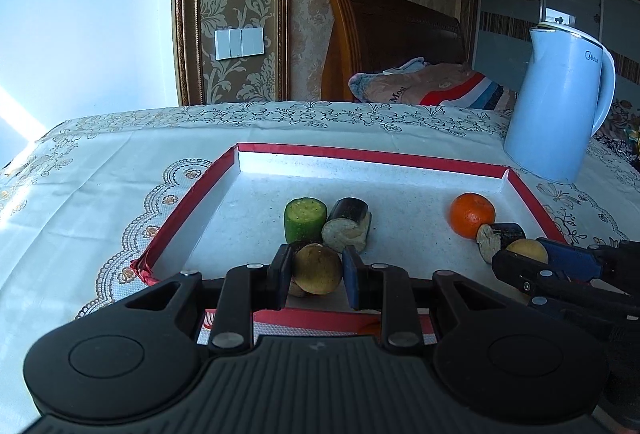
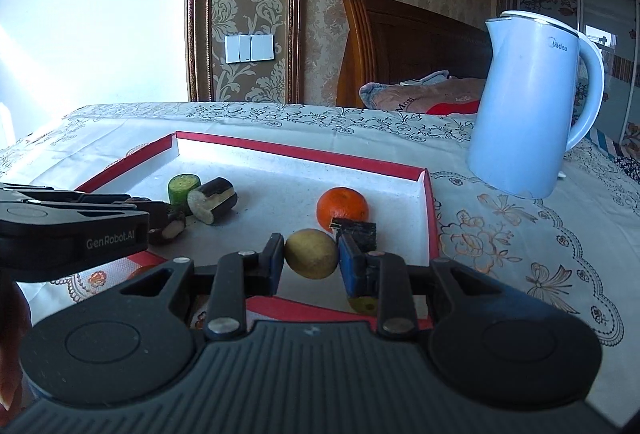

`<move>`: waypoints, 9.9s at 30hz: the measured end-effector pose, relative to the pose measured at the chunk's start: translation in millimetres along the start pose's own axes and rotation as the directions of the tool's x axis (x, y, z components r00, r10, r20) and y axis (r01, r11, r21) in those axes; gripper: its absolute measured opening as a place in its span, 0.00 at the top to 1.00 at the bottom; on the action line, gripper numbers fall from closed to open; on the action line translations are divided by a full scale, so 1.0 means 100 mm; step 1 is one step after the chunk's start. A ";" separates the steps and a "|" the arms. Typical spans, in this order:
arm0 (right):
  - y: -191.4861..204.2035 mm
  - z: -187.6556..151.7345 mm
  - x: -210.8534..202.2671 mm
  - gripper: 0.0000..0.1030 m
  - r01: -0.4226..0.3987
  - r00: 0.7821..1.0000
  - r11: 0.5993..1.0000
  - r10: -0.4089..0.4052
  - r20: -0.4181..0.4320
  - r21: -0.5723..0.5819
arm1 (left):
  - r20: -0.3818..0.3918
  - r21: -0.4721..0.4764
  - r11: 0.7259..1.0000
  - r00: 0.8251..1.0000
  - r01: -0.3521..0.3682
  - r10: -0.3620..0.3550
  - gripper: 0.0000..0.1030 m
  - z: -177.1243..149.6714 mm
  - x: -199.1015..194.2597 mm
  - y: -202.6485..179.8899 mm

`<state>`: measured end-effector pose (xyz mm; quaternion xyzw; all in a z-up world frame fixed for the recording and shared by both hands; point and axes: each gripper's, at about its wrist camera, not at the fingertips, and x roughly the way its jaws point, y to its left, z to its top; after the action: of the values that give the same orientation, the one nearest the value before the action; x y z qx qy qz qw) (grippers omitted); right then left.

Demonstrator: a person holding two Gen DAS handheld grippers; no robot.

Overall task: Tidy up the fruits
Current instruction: 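Close both grippers on the kiwis and carry them over the red tray, then lower both kiwis onto the tray floor and open both grippers, then withdraw the left gripper toward the orange while the right moves to the dark green fruit, then close the left gripper on the orange while the right grasps the dark green fruit, then lift the orange and green fruit and carry both over the red tray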

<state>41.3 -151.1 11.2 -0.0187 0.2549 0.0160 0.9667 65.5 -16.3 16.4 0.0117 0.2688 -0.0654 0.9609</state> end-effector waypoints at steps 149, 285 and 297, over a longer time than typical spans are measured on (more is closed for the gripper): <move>0.19 -0.40 -0.45 0.26 -0.216 0.975 0.976 0.214 -0.062 -0.029 | 0.058 -0.065 0.995 0.996 -0.070 0.074 0.47 -0.27 -0.34 0.28; -0.09 -0.19 -0.39 0.68 0.011 1.000 0.997 -0.011 -0.002 0.081 | 0.036 0.055 0.992 0.993 0.112 -0.114 0.60 -0.12 -0.31 -0.16; -0.13 0.09 0.14 0.68 0.055 0.997 0.992 -0.048 -0.060 0.114 | 0.030 0.046 0.999 0.999 0.016 -0.017 0.60 0.11 0.10 -0.20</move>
<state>57.9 -163.7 12.6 0.0303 0.2824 -0.0245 0.9585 76.9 -38.1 21.3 0.0306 0.2525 -0.0798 0.9638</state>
